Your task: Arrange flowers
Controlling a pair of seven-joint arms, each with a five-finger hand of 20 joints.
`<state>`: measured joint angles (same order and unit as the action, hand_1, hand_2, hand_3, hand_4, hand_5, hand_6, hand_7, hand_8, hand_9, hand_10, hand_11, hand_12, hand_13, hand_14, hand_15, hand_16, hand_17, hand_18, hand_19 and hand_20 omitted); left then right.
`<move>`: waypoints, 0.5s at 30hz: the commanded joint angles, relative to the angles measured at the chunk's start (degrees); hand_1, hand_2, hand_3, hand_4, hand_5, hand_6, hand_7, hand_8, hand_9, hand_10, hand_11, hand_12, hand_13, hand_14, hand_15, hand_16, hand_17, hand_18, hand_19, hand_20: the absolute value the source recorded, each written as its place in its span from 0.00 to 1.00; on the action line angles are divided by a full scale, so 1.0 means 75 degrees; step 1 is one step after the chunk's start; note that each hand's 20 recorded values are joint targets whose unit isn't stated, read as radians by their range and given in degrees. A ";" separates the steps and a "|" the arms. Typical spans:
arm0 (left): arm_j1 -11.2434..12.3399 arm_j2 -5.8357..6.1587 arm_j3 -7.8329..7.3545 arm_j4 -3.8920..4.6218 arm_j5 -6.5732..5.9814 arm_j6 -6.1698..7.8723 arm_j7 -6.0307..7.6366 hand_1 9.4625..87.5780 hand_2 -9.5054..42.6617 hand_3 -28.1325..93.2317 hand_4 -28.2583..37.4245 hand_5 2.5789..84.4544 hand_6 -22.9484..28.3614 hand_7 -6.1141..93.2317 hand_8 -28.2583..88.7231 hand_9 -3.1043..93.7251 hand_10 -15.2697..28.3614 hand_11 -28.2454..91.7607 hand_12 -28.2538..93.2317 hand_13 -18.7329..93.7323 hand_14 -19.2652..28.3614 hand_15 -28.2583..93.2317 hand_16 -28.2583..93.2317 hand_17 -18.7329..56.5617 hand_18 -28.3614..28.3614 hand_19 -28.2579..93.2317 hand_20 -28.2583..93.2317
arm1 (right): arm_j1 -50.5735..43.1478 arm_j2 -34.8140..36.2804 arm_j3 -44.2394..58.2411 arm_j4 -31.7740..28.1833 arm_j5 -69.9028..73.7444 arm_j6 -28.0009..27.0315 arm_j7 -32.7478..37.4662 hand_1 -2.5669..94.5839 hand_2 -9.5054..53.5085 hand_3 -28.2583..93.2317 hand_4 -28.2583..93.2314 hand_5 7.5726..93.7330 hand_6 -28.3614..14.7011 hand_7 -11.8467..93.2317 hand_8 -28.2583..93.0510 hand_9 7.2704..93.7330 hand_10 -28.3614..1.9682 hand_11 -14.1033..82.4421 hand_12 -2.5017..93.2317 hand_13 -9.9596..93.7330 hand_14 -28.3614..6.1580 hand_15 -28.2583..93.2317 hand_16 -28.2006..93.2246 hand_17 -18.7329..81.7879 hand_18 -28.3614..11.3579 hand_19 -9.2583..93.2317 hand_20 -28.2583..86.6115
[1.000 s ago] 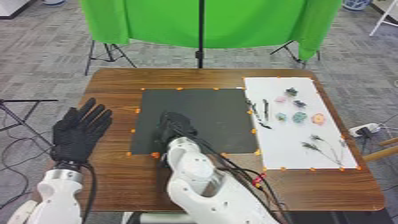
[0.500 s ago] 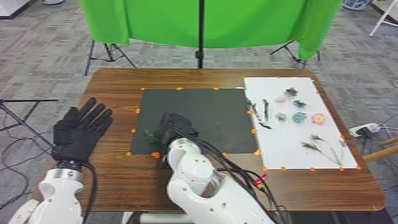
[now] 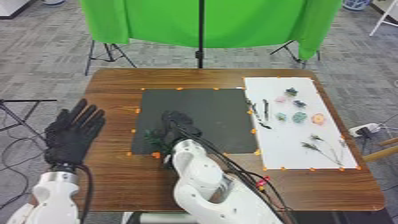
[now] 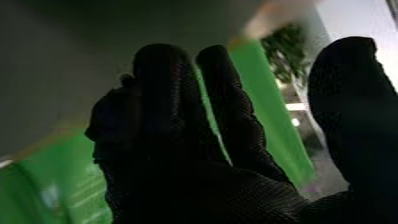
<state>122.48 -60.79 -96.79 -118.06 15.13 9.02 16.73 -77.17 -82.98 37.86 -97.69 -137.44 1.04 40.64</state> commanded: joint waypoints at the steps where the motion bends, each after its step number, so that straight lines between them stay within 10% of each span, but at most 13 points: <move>1: 0.0333 -0.0069 -0.0094 -0.0046 -0.0060 0.0152 0.0104 0.25 0.40 0.86 0.00 0.48 0.66 0.12 0.17 0.40 0.73 0.38 0.29 0.41 0.78 0.52 0.17 0.15 0.79 0.59 0.35 | -0.0096 0.0348 -0.0123 -0.0671 0.0052 -0.1147 -0.0435 0.30 0.04 0.92 0.04 0.58 0.50 0.48 0.06 0.39 0.00 0.54 0.22 0.45 0.04 0.87 0.35 0.48 0.00 1.00 0.66; 15: 0.0155 -0.0005 0.0088 0.0033 -0.0029 0.0119 -0.0061 0.24 0.41 0.86 0.00 0.49 0.67 0.12 0.17 0.40 0.74 0.38 0.29 0.41 0.78 0.52 0.16 0.14 0.79 0.58 0.34 | -0.0151 0.0134 -0.0123 -0.0458 -0.0225 -0.2256 -0.0586 0.34 0.00 0.91 0.04 0.77 0.56 0.29 0.11 0.43 0.03 0.32 0.18 0.42 0.04 0.86 0.34 0.47 0.00 1.00 0.71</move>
<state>123.38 -60.88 -96.74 -118.26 15.03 9.62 17.03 -78.23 -80.81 36.24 -102.19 -138.84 -11.98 36.40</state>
